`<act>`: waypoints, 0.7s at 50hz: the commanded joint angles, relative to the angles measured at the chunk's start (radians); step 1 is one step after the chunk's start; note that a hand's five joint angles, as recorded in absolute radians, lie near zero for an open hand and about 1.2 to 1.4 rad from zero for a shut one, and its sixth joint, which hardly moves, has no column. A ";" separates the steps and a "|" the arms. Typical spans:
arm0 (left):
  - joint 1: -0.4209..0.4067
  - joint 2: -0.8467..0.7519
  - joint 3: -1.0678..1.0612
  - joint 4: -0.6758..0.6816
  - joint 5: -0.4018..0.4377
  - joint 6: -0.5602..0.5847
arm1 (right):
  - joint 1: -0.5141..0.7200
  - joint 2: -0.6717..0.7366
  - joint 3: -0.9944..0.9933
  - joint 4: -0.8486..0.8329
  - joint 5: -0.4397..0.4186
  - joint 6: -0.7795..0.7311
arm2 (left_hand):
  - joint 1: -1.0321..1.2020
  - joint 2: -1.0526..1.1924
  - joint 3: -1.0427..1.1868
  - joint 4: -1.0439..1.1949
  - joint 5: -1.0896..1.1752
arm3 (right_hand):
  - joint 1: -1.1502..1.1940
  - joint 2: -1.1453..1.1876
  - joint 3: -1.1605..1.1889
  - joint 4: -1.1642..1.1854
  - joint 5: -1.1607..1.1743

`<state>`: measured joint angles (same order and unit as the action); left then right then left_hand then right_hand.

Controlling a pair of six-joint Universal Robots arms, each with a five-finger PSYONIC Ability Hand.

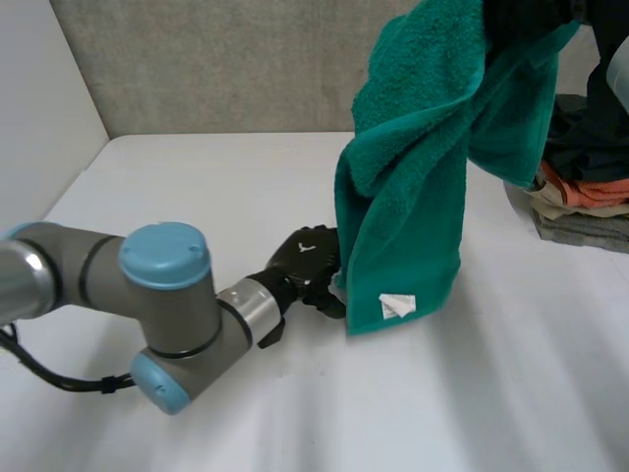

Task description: Fold the laundry.

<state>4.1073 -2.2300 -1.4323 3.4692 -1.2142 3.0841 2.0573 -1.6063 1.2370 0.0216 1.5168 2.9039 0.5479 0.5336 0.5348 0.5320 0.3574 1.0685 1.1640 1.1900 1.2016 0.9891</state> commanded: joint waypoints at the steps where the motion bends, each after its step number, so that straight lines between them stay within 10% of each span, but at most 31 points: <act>1: -0.032 -0.056 0.102 -0.041 -0.057 -0.024 | -0.002 -0.003 0.004 0.001 0.013 0.000 | 0.848 0.862 0.861 0.864 0.864 | 0.328 0.232 0.206 0.195 0.233; 11: 0.048 0.137 0.038 -0.045 -0.352 -0.021 | -0.064 0.000 0.053 0.066 -0.020 -0.023 | 0.848 0.863 0.861 0.864 0.864 | 0.328 0.232 0.206 0.195 0.233; 28: 0.383 0.690 -0.290 -0.005 -0.226 0.027 | -0.264 0.117 0.084 0.437 -0.201 -0.356 | 0.848 0.863 0.861 0.864 0.864 | 0.328 0.232 0.206 0.195 0.233; 35: 0.381 0.569 -0.353 -0.010 -0.209 0.252 | -0.252 0.281 0.115 0.517 -0.156 -0.552 | 0.848 0.863 0.861 0.864 0.864 | 0.328 0.232 0.206 0.195 0.233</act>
<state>4.4936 -1.5522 -1.7418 3.4635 -1.4321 3.1532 1.7906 -1.4479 1.3358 0.4921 1.3202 2.4827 1.1675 1.1954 1.1889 1.1973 0.9791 1.0685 1.1641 1.1947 1.2018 0.9891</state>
